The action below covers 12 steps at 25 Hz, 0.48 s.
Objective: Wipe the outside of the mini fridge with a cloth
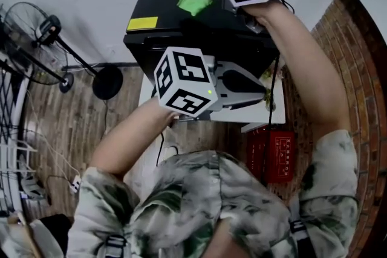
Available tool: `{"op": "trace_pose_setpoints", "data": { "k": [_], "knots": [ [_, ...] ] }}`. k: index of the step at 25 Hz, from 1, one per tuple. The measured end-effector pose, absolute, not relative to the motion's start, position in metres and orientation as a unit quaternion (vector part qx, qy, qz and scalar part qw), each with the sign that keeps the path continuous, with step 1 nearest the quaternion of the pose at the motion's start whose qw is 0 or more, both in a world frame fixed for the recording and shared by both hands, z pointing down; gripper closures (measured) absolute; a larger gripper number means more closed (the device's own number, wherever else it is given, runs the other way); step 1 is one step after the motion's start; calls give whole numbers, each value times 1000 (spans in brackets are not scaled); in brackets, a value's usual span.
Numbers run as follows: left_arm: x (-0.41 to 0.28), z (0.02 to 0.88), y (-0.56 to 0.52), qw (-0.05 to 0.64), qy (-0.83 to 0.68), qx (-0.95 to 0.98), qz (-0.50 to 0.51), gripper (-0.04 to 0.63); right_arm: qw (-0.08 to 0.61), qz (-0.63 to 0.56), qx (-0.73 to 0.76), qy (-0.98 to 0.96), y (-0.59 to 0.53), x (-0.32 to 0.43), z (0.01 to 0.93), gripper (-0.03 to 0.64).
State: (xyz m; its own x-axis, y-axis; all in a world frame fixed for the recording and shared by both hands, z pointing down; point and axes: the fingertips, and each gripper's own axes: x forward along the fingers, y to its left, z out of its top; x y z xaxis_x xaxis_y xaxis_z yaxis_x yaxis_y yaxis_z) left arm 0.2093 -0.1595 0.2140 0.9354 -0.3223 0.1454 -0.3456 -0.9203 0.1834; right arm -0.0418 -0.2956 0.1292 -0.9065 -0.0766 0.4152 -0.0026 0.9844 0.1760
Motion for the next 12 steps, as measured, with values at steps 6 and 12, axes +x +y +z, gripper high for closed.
{"op": "trace_pose_setpoints", "data": {
  "k": [6,12],
  "knots": [
    [175,208,-144,101,-166,979,60,566,254,-51,-20,-966,-261,-143,157,523],
    [155,213,-136,104,-158,980,66,566,290,-77,6,-954,-281,-146,183,523]
  ]
}}
